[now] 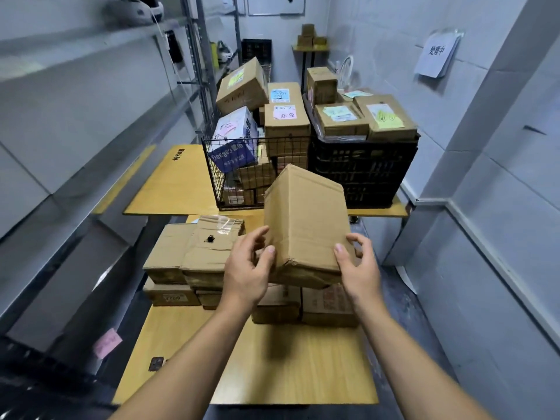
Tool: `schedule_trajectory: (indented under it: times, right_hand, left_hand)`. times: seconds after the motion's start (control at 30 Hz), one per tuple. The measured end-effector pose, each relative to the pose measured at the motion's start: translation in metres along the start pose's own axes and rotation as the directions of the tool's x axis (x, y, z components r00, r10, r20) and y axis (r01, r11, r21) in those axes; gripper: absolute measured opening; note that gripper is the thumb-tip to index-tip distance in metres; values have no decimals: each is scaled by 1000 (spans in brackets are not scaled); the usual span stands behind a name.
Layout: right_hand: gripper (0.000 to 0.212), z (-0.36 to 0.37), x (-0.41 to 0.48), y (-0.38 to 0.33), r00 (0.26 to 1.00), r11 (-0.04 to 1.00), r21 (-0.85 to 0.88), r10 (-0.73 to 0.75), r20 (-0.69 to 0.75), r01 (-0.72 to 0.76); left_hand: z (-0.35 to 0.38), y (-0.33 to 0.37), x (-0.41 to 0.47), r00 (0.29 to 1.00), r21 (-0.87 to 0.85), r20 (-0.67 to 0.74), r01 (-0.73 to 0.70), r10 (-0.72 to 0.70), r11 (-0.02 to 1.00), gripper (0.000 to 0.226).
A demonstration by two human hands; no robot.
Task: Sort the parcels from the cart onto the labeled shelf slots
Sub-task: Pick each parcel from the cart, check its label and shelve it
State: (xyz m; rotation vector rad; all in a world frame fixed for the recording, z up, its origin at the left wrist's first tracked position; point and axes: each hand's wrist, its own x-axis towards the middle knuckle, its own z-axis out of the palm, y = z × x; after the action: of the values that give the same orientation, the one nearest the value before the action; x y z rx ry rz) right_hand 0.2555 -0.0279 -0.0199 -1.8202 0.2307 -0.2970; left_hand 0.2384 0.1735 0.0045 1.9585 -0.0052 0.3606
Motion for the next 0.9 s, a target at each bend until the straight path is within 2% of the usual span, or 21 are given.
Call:
schedule_trajectory:
  times: [0.1, 0.2, 0.27, 0.37, 0.4, 0.47, 0.53, 0.63, 0.7, 0.77, 0.83, 0.9]
  right_hand:
    - [25, -14, -7, 2, 998, 998, 38, -51, 29, 50]
    - [25, -24, -13, 6, 993, 996, 61, -77, 88, 71]
    - [27, -28, -13, 8, 983, 994, 34, -107, 151, 103]
    - [26, -37, -12, 2, 958, 991, -40, -115, 264, 130]
    - [31, -40, -12, -2, 948, 988, -63, -117, 295, 141]
    - [59, -44, -15, -15, 925, 988, -34, -129, 358, 151]
    - [69, -43, -20, -26, 917, 991, 81, -129, 378, 106]
    - [54, -44, -19, -34, 935, 974, 210, -149, 323, 83]
    - [41, -42, -16, -36, 931, 945, 328, -122, 343, 3]
    - [28, -36, -16, -39, 919, 876, 467, -78, 386, -121]
    - [29, -28, -21, -43, 896, 818, 535, -58, 440, -210]
    - [33, -19, -31, -52, 857, 793, 553, -78, 509, -256]
  left_hand:
    - [11, 5, -3, 998, 12, -4, 62, -62, 998, 47]
    - [18, 7, -11, 987, -153, 69, 151, -142, 977, 65]
    - [20, 11, -20, 989, -216, 65, 145, -134, 966, 59]
    - [22, 14, -33, 997, -228, -25, 72, -79, 971, 55]
    - [24, 16, -38, 997, -204, -53, 43, -55, 978, 55]
    - [26, 22, -44, 996, -117, -93, -1, -10, 993, 55]
    - [28, 33, -48, 995, -59, -93, -44, 38, 997, 57]
    - [20, 51, -54, 995, -117, -77, -77, 68, 990, 54]
    - [7, 58, -55, 995, -181, -93, -54, 38, 982, 44]
    - [-8, 60, -56, 989, -141, -145, -16, -5, 990, 41]
    - [-22, 55, -58, 978, -98, -198, 49, -68, 994, 53]
    - [-37, 50, -69, 970, -157, -201, 108, -139, 982, 69]
